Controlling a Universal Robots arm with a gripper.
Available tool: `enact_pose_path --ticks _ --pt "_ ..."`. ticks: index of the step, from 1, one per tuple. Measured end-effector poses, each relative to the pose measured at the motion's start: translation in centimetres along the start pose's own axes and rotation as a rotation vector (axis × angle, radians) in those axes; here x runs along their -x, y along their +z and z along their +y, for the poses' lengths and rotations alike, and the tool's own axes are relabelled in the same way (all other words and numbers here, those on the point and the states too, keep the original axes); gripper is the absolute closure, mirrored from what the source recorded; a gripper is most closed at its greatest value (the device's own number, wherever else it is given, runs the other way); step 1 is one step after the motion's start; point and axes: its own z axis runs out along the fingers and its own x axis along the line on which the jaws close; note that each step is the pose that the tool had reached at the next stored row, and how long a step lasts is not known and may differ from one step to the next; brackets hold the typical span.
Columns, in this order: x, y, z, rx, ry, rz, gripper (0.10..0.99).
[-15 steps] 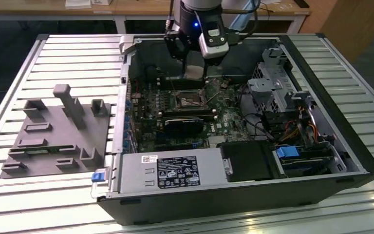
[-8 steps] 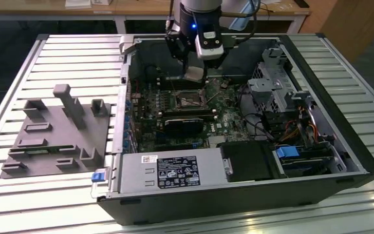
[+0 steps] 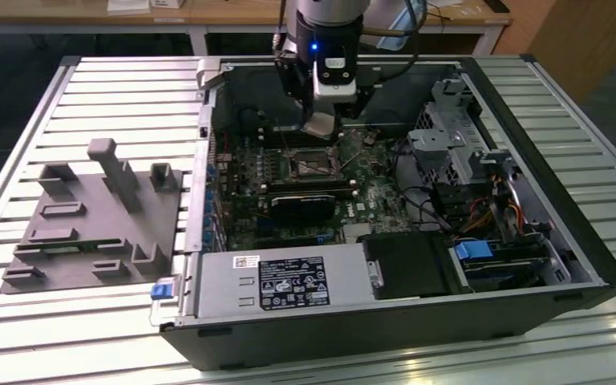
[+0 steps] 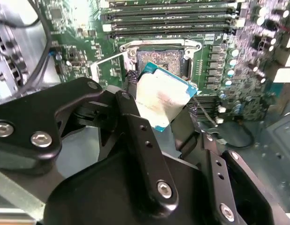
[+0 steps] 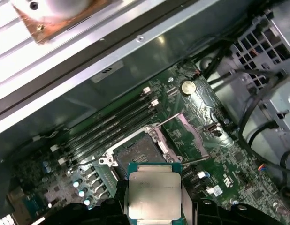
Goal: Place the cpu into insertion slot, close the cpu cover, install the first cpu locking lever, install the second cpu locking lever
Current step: 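Place the cpu into insertion slot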
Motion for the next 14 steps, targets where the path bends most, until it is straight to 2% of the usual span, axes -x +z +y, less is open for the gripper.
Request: enact_pose_path --ticks 14 --pt "0.0 0.87 -0.08 -0.001 0.254 -0.023 0.549"
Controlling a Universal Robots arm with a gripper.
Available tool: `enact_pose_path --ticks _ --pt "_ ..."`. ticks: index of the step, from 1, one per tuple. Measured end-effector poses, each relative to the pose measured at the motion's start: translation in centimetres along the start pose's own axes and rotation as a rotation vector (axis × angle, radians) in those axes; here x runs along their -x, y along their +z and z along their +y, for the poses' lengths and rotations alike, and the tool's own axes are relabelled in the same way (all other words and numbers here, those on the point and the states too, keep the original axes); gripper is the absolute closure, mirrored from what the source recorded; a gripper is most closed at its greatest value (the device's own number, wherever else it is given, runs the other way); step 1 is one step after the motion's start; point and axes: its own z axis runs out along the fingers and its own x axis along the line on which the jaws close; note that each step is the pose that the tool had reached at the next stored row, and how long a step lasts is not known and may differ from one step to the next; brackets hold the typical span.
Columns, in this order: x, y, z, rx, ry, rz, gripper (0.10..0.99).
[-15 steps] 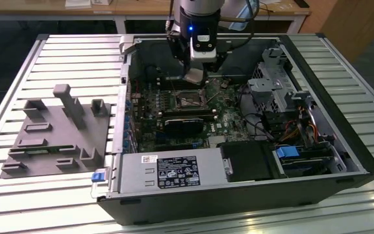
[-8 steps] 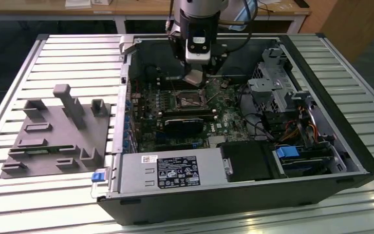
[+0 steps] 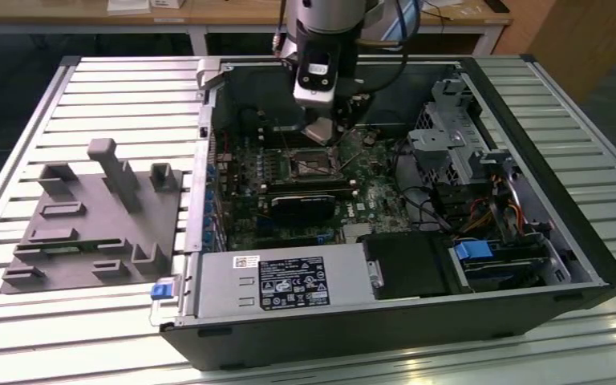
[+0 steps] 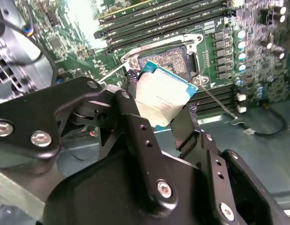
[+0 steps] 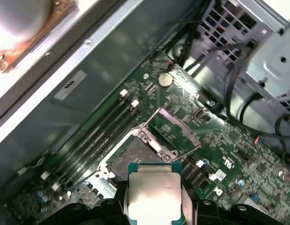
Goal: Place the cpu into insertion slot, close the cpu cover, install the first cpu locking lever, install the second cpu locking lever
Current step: 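Place the cpu into insertion slot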
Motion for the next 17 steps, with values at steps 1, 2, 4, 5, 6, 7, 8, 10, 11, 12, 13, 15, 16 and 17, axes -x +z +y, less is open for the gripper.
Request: enact_pose_path --ticks 1,2,4,5,6,7,8,10,11,12,13,15,16,17 --pt "0.0 0.06 -0.01 0.0 0.019 -0.0017 0.549" --pt "0.0 0.12 -0.01 0.0 0.037 -0.0034 0.549" --pt "0.0 0.24 -0.02 0.0 0.073 -0.0066 0.549" --pt "0.0 0.3 -0.03 0.0 0.091 -0.0082 0.549" --pt "0.0 0.36 -0.03 0.0 0.109 -0.0097 0.549" --pt "0.0 0.42 -0.04 -0.001 0.128 -0.0116 0.549" --pt "0.0 0.48 -0.05 -0.001 0.146 -0.0132 0.549" --pt "0.0 0.6 -0.05 -0.001 0.182 -0.0164 0.549" --pt "0.0 0.66 -0.06 -0.001 0.2 -0.018 0.549" --pt "0.0 0.72 -0.06 -0.001 0.218 -0.0196 0.549" --pt "0.0 0.78 -0.07 -0.001 0.235 -0.0212 0.549" --pt "0.0 0.9 -0.08 -0.001 0.272 -0.0245 0.549" --pt "0.0 0.97 -0.09 -0.001 0.291 -0.0262 0.549" --pt "0.0 1.03 -0.09 -0.001 0.309 -0.0279 0.549"
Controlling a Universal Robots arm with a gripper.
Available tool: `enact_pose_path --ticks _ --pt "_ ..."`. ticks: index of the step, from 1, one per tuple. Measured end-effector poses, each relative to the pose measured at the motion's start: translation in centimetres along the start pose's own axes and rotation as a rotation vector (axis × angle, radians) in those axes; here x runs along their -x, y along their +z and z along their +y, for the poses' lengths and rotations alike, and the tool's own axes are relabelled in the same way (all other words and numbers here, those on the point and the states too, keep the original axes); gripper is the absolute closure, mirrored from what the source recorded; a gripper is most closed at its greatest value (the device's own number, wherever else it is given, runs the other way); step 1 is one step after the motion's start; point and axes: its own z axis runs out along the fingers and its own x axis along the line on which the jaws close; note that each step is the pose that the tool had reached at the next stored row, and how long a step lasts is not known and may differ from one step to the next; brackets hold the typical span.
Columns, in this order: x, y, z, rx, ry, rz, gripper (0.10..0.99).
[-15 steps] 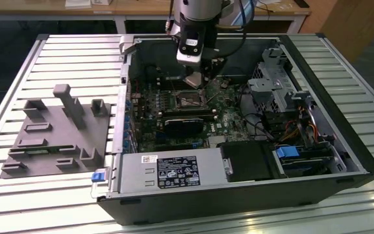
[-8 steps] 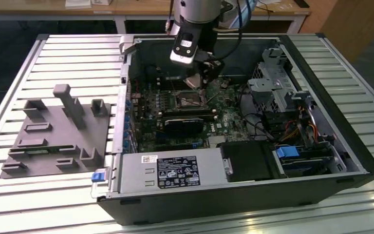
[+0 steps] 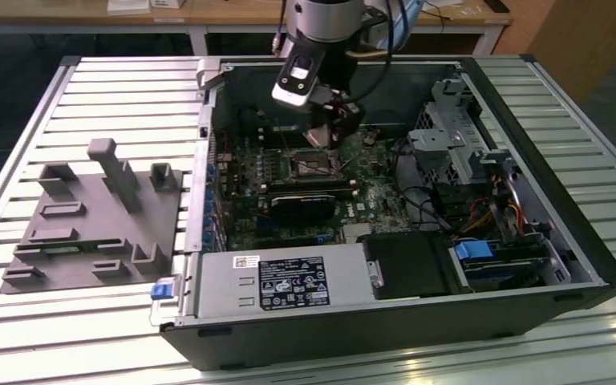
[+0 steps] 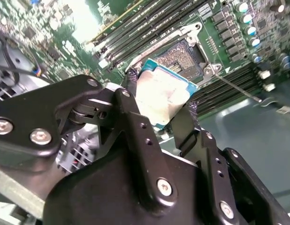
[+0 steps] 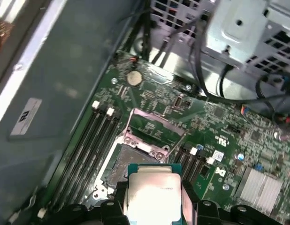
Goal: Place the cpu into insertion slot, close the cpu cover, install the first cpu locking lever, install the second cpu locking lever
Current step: 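Place the cpu into insertion slot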
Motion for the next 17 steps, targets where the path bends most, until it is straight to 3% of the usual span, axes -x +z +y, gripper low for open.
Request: enact_pose_path --ticks 13,17 --pt "0.0 0.88 -0.08 -0.001 0.235 -0.0212 0.549" --pt "-0.07 1.18 -0.14 -0.001 0.279 -0.0252 0.549"
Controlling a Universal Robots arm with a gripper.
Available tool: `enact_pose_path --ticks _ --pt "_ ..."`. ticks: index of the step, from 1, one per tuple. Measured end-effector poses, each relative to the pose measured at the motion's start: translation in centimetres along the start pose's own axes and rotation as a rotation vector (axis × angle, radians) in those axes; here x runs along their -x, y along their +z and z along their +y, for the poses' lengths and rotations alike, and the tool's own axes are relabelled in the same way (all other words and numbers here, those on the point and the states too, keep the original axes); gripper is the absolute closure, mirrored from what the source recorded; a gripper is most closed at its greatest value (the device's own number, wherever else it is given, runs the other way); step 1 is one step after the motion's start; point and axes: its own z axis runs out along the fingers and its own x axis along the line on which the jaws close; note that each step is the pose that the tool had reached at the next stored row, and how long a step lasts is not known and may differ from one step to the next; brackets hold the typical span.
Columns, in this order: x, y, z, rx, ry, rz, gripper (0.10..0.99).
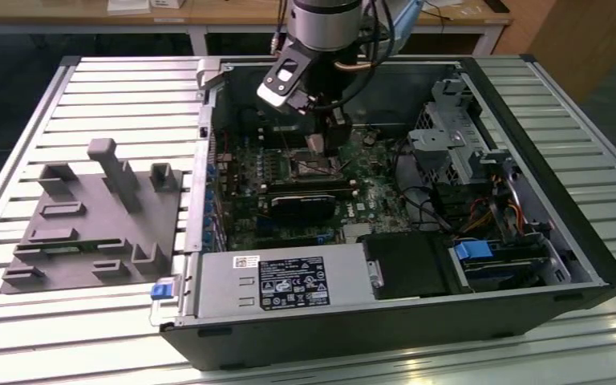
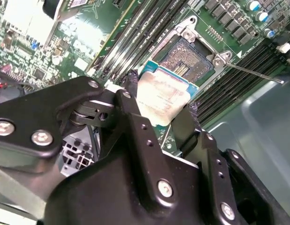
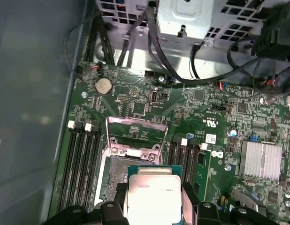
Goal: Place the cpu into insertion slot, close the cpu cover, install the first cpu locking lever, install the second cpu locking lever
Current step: 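Place the cpu into insertion slot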
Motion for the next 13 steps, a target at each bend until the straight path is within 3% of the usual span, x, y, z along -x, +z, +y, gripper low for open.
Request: enact_pose_path --ticks 13 --pt "-0.49 1.29 -0.24 0.0 0.087 -0.0078 0.549"
